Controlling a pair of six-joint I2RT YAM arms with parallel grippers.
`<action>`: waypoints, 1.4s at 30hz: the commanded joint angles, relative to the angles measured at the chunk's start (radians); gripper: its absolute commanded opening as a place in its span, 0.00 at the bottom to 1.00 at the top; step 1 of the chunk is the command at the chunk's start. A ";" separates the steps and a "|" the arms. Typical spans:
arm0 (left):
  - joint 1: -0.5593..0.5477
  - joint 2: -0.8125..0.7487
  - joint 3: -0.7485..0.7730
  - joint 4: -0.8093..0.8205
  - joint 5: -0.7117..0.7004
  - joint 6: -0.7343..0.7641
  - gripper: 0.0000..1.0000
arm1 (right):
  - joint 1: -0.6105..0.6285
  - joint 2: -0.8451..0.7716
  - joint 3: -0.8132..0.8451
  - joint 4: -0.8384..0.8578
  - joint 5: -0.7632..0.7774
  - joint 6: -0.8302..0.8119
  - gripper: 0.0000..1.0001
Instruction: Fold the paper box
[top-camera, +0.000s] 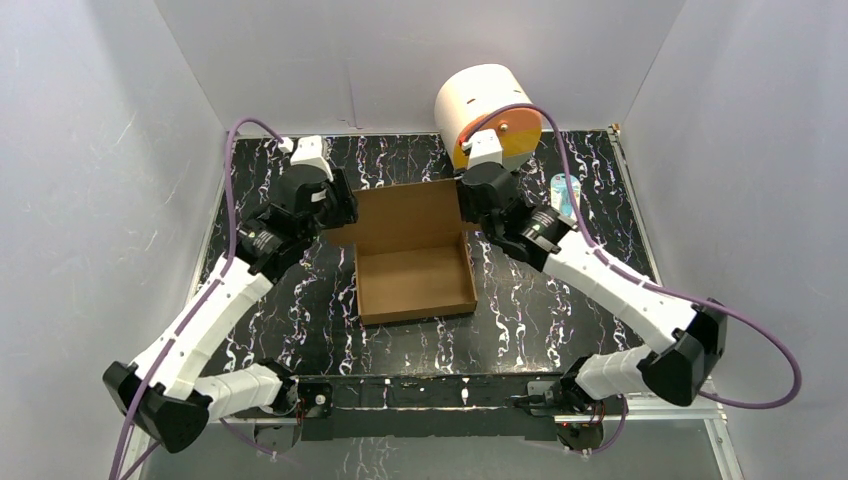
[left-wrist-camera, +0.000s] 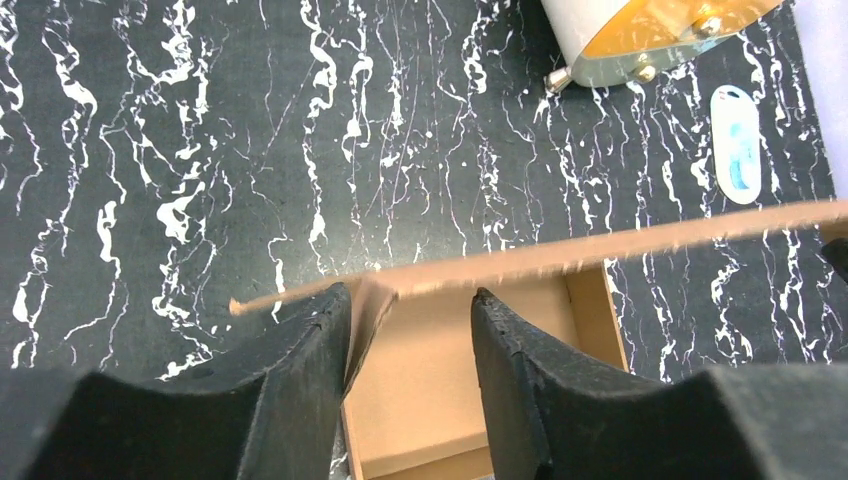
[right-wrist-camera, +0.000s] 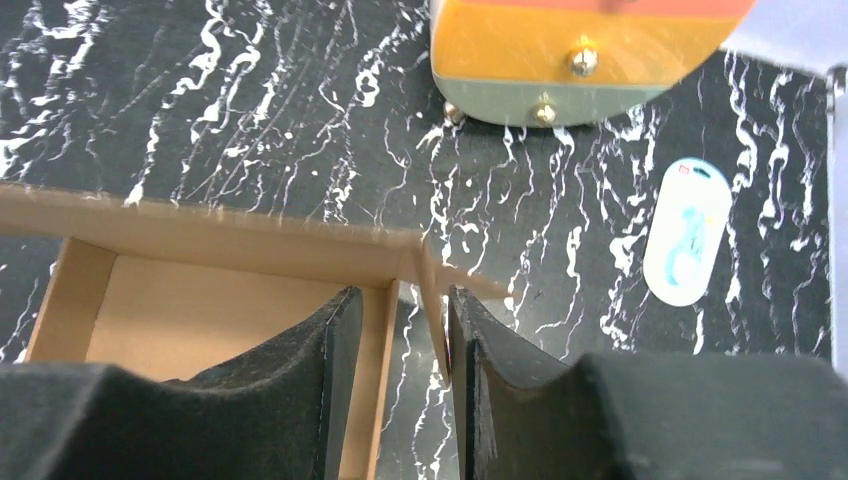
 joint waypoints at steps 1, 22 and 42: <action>-0.006 -0.057 0.021 -0.026 0.006 0.079 0.48 | 0.005 -0.101 -0.021 0.055 -0.108 -0.165 0.50; 0.026 -0.228 -0.143 -0.011 0.265 0.538 0.86 | -0.389 -0.308 -0.362 0.245 -0.919 -0.612 0.80; 0.262 -0.109 -0.178 0.063 0.426 0.481 0.85 | -0.505 -0.176 -0.437 0.533 -1.118 -0.558 0.52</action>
